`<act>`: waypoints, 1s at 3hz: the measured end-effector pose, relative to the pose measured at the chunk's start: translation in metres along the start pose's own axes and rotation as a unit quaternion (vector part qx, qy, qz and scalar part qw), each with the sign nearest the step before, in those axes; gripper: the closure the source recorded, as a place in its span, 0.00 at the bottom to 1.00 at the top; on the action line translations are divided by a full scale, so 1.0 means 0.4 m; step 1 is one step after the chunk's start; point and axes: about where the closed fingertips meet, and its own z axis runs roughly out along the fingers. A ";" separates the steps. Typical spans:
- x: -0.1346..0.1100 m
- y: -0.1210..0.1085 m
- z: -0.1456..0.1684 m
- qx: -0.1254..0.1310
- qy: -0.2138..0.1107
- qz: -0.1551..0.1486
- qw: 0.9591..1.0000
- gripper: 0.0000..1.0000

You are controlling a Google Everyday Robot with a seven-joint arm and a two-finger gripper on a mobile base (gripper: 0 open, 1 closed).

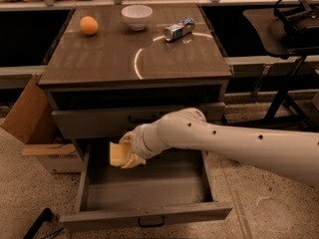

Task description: Pick sponge from middle drawer and place on counter

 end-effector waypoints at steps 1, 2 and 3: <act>-0.051 -0.052 -0.067 -0.005 -0.002 -0.045 0.999 1.00; -0.061 -0.056 -0.075 -0.003 -0.007 -0.049 0.999 1.00; -0.136 -0.112 -0.159 0.013 -0.016 -0.084 0.996 1.00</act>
Offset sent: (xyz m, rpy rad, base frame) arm 0.0050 -0.0003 0.0347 -0.0145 -0.0439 0.0551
